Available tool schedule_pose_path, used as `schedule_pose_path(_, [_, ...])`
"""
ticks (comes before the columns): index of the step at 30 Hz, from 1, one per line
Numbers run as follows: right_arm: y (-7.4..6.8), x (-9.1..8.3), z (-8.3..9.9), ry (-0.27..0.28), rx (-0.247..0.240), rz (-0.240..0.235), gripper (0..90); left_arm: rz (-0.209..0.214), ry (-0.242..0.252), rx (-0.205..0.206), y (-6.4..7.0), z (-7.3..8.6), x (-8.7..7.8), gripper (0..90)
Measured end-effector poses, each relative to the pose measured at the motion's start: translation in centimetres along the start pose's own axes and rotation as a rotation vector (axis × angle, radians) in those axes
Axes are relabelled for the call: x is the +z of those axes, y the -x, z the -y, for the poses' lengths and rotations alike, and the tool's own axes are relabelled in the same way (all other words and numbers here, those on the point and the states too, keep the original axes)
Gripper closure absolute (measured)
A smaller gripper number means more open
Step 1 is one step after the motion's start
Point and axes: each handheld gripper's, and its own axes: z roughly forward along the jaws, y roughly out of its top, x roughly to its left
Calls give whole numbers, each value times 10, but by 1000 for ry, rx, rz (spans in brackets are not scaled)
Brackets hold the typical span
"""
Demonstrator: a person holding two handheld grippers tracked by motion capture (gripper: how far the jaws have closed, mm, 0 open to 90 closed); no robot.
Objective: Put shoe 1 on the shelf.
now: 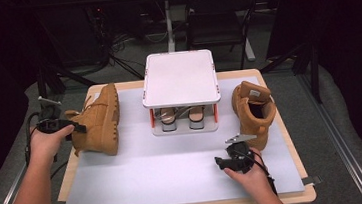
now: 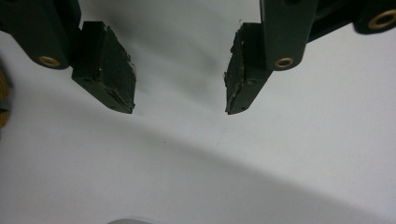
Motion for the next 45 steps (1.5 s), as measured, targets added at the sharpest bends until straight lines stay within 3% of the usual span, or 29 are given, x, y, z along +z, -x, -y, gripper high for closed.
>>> schedule_pose_path(7, [-1,-1,0,2,-1,-2,423,38,27,30,17,-7,-9,636])
schedule_pose_path(15, [-1,0,0,-3,-6,-3,423,27,25,20,22,-11,-8,663])
schedule_pose_path(16, [-1,0,0,-4,-3,-2,423,57,24,12,24,-12,-10,699])
schedule_pose_path(19, [-1,0,0,-1,-5,-3,423,89,23,-1,26,-14,-11,732])
schedule_pose_path(24, [-1,0,0,-4,-4,-2,423,65,17,10,34,-17,-10,742])
schedule_pose_path(31, [0,0,0,-7,0,-2,424,108,18,27,49,-21,-10,793])
schedule_pose_path(35, [0,0,0,-2,7,-4,424,80,18,39,59,-23,-12,816])
schedule_pose_path(45, [2,-1,0,-5,18,-4,428,92,-11,30,57,-18,-21,822])
